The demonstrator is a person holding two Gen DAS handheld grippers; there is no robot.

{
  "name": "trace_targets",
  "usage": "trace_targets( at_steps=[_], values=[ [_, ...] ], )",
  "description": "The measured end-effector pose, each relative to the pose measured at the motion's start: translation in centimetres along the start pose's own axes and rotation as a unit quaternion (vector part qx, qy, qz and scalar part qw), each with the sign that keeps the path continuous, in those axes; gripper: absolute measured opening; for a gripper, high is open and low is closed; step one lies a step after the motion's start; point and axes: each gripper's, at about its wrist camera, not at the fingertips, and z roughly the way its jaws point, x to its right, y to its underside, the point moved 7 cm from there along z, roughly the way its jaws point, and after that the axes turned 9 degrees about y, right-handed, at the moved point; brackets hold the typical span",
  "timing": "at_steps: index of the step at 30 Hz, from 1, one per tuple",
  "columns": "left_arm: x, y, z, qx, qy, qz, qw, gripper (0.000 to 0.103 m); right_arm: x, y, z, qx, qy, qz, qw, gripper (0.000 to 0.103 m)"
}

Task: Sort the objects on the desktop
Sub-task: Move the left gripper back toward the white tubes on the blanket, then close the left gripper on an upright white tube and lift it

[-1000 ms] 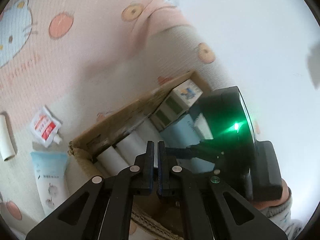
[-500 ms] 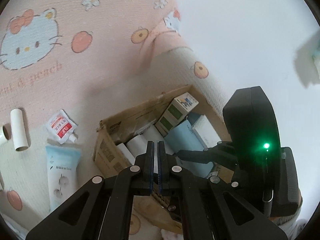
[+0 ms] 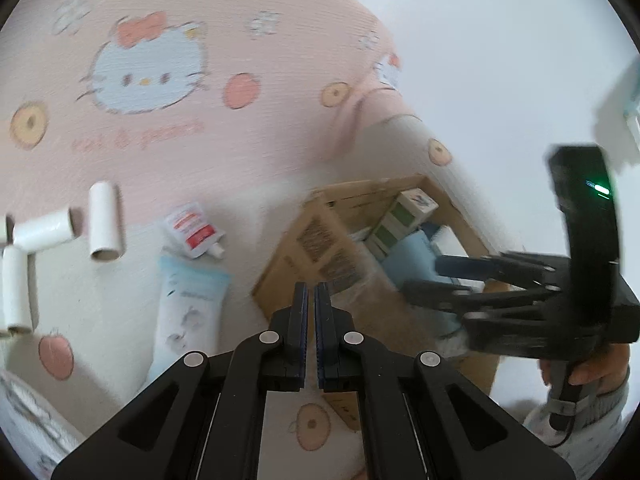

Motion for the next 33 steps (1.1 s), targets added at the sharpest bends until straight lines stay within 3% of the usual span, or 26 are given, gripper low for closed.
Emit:
trace_targets(
  at_steps=[4, 6, 9, 14, 18, 20, 22, 25, 28, 31, 33],
  values=[
    [-3.4, 1.0, -0.4, 0.001, -0.012, -0.044, 0.999, 0.003, -0.2, 1.0, -1.9, 0.042, -0.047, 0.02, 0.998, 0.052],
    [-4.9, 1.7, -0.8, 0.005, -0.023, -0.051, 0.9984, 0.003, 0.0, 1.7, -2.8, 0.061, -0.044, 0.024, 0.997, 0.052],
    [-5.7, 2.3, -2.2, 0.028, -0.061, -0.016, 0.9976, 0.003, -0.4, 2.1, -4.3, 0.111, -0.043, 0.028, 0.992, 0.052],
    [-6.8, 2.7, -4.6, 0.047, -0.131, 0.044, 0.9893, 0.003, -2.0, 1.7, -6.2, 0.177, -0.018, 0.021, 0.984, 0.052],
    [-9.7, 2.5, -6.1, 0.063, -0.147, 0.006, 0.9872, 0.003, -4.6, 0.9, -6.7, 0.202, -0.031, 0.006, 0.979, 0.053],
    [-11.3, 2.3, -6.9, 0.074, -0.162, -0.018, 0.9839, 0.003, -6.1, 0.3, -6.7, 0.214, -0.029, -0.004, 0.976, 0.058],
    [-13.3, 2.1, -7.9, 0.085, -0.192, -0.037, 0.9771, 0.003, -7.2, -0.1, -6.1, 0.217, -0.001, -0.008, 0.976, 0.062],
    [-16.8, 2.2, -10.2, 0.113, -0.253, -0.069, 0.9583, 0.003, -9.0, -0.7, -5.8, 0.233, 0.036, -0.033, 0.971, 0.062],
    [-20.5, 2.4, -12.5, 0.153, -0.233, -0.163, 0.9464, 0.005, -10.9, -1.3, -5.1, 0.239, 0.059, -0.072, 0.967, 0.062],
    [-23.1, 2.7, -14.8, 0.196, -0.231, -0.222, 0.9268, 0.009, -13.2, -1.7, -3.7, 0.236, 0.071, -0.112, 0.963, 0.062],
    [-24.3, 2.9, -15.8, 0.218, -0.227, -0.247, 0.9166, 0.022, -14.4, -1.8, -2.7, 0.228, 0.071, -0.124, 0.963, 0.062]
  ],
)
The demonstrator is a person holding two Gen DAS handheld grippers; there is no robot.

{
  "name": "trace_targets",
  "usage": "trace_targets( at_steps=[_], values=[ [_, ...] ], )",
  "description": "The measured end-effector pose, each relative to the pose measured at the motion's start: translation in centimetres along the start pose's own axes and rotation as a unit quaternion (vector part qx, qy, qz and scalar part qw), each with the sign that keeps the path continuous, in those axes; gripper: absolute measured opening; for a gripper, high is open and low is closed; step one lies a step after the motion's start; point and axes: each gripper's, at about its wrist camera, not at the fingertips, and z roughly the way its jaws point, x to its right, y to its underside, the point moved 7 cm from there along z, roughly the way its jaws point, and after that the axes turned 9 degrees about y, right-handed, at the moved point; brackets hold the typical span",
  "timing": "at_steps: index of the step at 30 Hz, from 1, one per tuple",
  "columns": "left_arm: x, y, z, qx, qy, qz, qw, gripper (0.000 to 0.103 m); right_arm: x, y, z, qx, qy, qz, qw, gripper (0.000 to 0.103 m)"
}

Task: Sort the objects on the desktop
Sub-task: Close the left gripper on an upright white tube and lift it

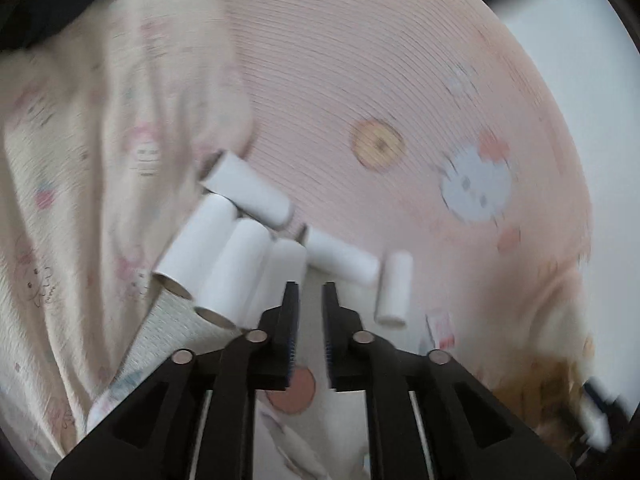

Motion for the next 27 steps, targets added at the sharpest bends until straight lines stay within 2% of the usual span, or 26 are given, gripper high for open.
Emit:
trace_targets(
  at_steps=[2, 4, 9, 15, 20, 22, 27],
  values=[
    [-1.0, -0.4, 0.4, 0.0, 0.01, -0.031, 0.9995, 0.03, -1.9, -0.1, 1.1, -0.011, -0.03, -0.008, 0.999, 0.062],
    [-1.5, -0.6, 1.0, -0.007, 0.015, -0.049, 0.9987, 0.031, -3.5, -0.2, 1.8, -0.016, -0.059, -0.001, 0.998, 0.062],
    [-1.9, -1.3, 2.0, -0.012, 0.028, -0.065, 0.9974, 0.046, -7.8, -1.3, 4.0, -0.032, -0.135, 0.006, 0.99, 0.062],
    [-3.0, -1.9, 3.4, -0.02, 0.027, -0.098, 0.9946, 0.047, -12.0, -2.8, 6.5, -0.062, -0.211, 0.03, 0.975, 0.062],
    [-4.0, -2.2, 5.4, -0.052, 0.03, -0.133, 0.9892, 0.047, -15.1, -3.8, 8.6, -0.105, -0.289, 0.061, 0.95, 0.062],
    [-4.3, -1.9, 6.0, -0.067, 0.037, -0.148, 0.986, 0.047, -16.5, -3.8, 9.9, -0.132, -0.3, 0.068, 0.942, 0.062],
    [-4.3, -1.1, 6.9, -0.101, 0.049, -0.156, 0.9814, 0.047, -18.7, -3.8, 11.5, -0.159, -0.317, 0.068, 0.933, 0.062]
  ],
)
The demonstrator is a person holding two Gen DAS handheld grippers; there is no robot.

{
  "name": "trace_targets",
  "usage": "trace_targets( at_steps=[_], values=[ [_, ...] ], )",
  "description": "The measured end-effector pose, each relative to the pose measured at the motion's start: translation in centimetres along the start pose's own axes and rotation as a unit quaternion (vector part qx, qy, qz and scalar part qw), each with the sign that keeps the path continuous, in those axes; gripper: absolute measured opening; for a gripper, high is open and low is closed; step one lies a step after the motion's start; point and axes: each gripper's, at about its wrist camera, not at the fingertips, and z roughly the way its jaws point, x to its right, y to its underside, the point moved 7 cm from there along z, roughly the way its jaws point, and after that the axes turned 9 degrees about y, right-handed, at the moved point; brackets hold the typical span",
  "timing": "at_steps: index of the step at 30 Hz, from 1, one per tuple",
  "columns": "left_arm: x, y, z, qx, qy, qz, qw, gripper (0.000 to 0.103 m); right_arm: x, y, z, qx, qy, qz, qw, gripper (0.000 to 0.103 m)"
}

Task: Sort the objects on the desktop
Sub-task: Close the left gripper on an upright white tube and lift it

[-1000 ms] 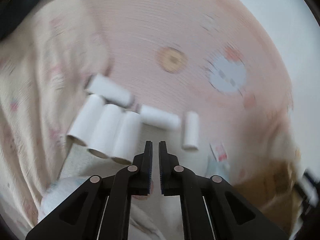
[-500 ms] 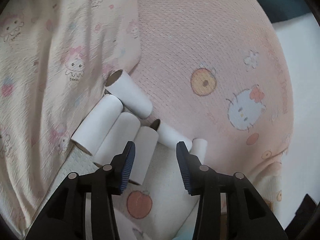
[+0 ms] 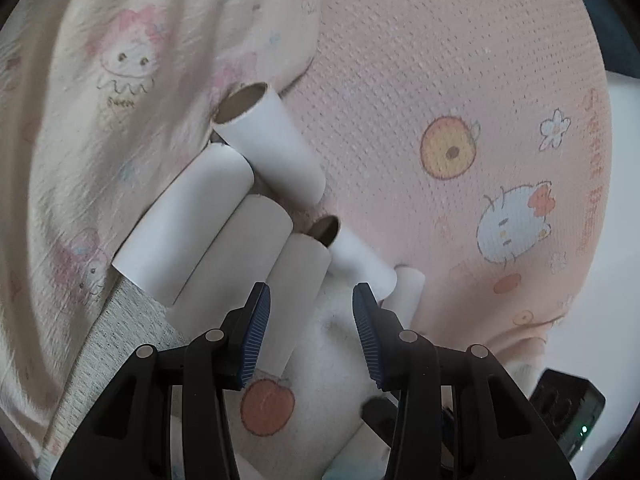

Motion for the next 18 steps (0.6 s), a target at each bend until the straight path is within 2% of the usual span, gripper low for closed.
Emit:
trace_targets(
  at_steps=[10, 18],
  values=[
    [-0.5, 0.7, 2.4, -0.064, -0.022, -0.009, 0.9977, 0.047, -0.7, -0.6, 4.4, -0.048, -0.048, 0.027, 0.997, 0.062],
    [-0.3, 0.9, 3.3, -0.074, -0.027, 0.001, 0.9969, 0.047, -2.0, -1.3, 6.0, -0.053, -0.064, -0.018, 0.996, 0.062]
  ],
)
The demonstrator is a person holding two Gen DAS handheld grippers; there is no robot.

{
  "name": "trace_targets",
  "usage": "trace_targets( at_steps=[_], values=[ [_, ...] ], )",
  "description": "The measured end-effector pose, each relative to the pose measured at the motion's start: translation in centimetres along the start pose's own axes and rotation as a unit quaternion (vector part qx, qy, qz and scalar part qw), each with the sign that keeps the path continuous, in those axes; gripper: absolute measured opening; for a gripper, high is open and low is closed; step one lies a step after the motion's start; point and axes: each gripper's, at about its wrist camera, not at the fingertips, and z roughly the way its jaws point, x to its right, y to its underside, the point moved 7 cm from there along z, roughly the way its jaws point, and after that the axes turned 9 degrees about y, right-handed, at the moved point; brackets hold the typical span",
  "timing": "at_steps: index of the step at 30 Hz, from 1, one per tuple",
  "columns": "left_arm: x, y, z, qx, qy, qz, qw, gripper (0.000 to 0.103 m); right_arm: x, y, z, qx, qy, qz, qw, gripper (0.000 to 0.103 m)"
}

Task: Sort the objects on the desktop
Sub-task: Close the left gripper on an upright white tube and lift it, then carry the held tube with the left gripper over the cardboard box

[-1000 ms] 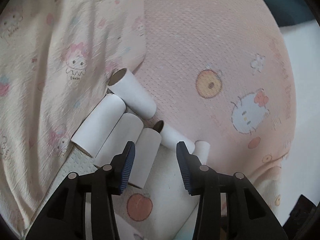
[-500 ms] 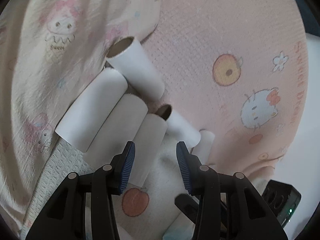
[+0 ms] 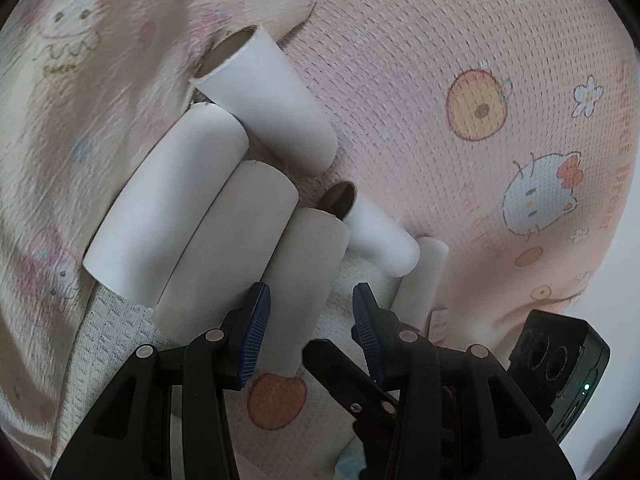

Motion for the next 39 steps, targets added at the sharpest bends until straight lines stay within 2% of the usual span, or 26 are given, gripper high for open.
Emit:
trace_targets(
  at_steps=[5, 8, 11, 13, 16, 24, 28, 31, 39],
  values=[
    [0.0, 0.0, 1.4, -0.028, 0.004, -0.007, 0.9996, 0.047, 0.2, -0.2, 1.0, -0.008, -0.01, -0.001, 1.0, 0.062],
    [0.3, 0.5, 2.7, -0.052, -0.023, 0.006, 0.9984, 0.047, 0.6, -0.4, 1.4, -0.007, -0.005, 0.0, 1.0, 0.061],
    [1.3, 0.8, 3.5, -0.055, -0.029, 0.039, 0.9973, 0.047, 0.9, -0.4, 1.6, -0.01, -0.017, 0.007, 1.0, 0.055],
    [1.9, 1.3, 4.0, -0.066, -0.02, 0.048, 0.9965, 0.047, 1.1, -0.3, 1.4, -0.007, -0.024, 0.011, 1.0, 0.045],
    [2.3, 1.6, 4.6, -0.072, -0.027, 0.061, 0.9952, 0.045, 1.6, -0.1, 1.5, -0.011, -0.012, 0.016, 1.0, 0.043],
    [3.0, 3.5, 4.7, -0.108, 0.012, 0.07, 0.9916, 0.044, 2.8, 0.9, -0.3, -0.004, -0.007, 0.03, 1.0, 0.042],
    [4.2, 5.2, 4.0, -0.094, 0.044, 0.087, 0.9908, 0.044, 3.2, 1.9, -2.4, 0.013, 0.018, 0.022, 1.0, 0.042],
    [5.7, 6.6, 3.1, -0.083, 0.06, 0.124, 0.987, 0.044, 3.5, 2.7, -4.4, 0.025, 0.032, 0.023, 0.999, 0.042],
    [8.9, 11.2, 3.5, -0.11, 0.096, 0.182, 0.9725, 0.044, 5.4, 6.2, -8.7, 0.045, 0.073, 0.025, 0.996, 0.042]
  ],
)
